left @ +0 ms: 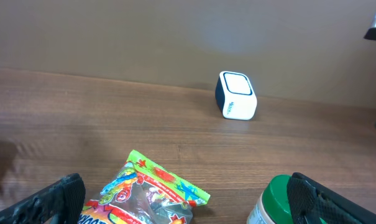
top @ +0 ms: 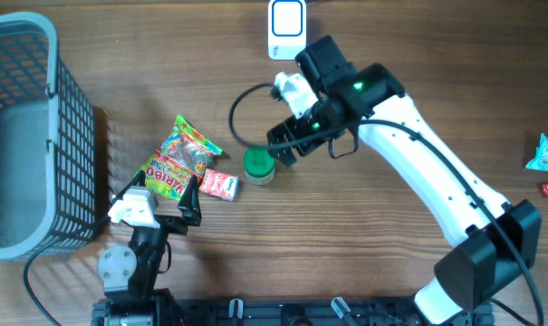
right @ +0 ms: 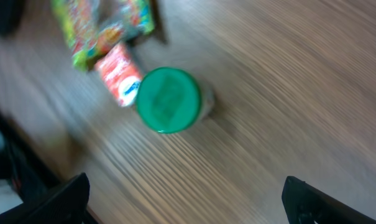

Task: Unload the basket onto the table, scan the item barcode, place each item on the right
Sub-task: 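Reach the right gripper to the green-lidded jar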

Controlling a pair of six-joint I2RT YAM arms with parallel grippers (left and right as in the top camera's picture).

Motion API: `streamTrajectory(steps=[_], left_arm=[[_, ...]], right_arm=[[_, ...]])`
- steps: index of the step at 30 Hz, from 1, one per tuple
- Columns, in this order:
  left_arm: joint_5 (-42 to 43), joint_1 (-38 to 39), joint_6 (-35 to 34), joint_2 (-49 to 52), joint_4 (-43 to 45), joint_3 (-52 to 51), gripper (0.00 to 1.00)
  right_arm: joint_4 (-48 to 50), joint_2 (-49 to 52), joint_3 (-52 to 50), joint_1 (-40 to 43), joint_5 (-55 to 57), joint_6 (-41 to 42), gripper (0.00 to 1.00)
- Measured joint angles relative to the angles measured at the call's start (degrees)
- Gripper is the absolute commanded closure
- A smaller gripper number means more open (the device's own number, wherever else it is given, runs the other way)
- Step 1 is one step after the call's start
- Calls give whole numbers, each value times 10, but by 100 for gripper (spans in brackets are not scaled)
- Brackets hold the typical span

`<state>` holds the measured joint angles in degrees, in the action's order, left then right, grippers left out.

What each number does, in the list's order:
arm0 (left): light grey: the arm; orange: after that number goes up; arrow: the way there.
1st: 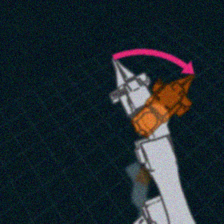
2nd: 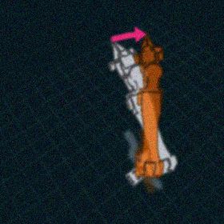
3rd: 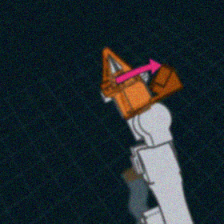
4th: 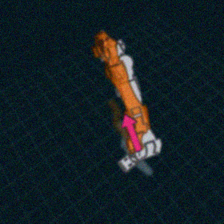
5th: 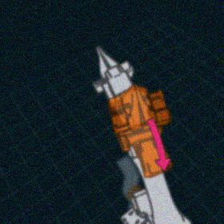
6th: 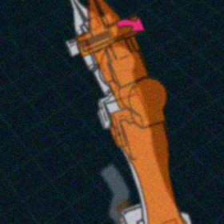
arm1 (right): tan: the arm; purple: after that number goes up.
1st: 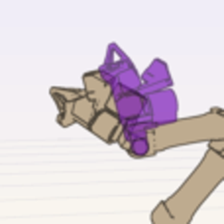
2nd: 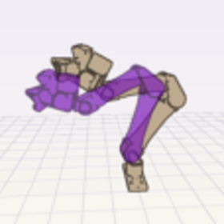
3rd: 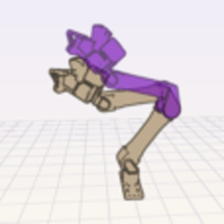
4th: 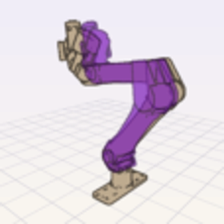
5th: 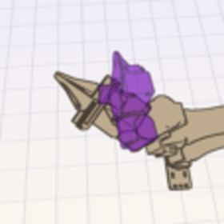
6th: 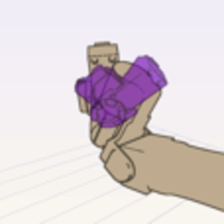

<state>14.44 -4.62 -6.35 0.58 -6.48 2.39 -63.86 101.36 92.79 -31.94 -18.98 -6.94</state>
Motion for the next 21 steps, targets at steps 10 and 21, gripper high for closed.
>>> streamTrajectory(steps=[10,21], left_arm=[[0,0,0,0,0,0,0],[0,0,0,0,0,0,0]], right_arm=[[52,86,-26,-61,40,-143,0],[113,136,-26,-88,75,-166,0]])
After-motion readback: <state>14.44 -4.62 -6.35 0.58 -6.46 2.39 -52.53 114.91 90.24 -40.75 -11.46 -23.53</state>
